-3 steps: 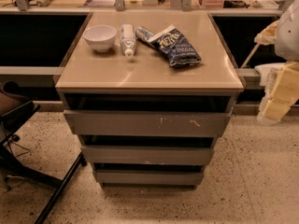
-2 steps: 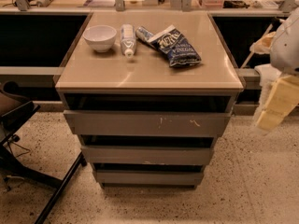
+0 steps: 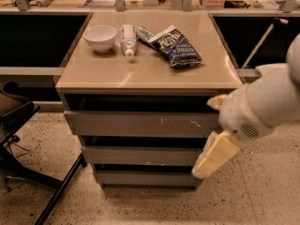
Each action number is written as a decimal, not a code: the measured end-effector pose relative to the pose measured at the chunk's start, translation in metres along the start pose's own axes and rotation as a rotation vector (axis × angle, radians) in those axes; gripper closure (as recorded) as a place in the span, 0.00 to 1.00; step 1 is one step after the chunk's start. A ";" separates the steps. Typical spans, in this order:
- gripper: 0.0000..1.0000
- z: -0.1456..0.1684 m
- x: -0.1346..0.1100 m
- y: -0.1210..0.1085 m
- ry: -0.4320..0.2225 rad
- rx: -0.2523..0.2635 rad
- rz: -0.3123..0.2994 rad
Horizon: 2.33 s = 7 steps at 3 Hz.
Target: Open top drawer
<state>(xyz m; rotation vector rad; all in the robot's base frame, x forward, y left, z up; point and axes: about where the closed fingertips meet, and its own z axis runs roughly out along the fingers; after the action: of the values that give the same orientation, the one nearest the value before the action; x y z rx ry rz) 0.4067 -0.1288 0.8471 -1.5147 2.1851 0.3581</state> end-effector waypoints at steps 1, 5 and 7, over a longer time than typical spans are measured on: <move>0.00 0.090 -0.006 0.013 -0.067 -0.092 0.126; 0.00 0.143 -0.042 -0.019 -0.125 0.103 0.080; 0.00 0.140 -0.053 -0.039 -0.156 0.185 0.061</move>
Offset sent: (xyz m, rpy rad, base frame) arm 0.0063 0.0448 -0.0677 0.1032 0.0992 -0.0492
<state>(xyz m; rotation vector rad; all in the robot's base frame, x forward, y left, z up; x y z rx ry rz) 0.4889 -0.0361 0.7548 -1.2806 2.0829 0.2753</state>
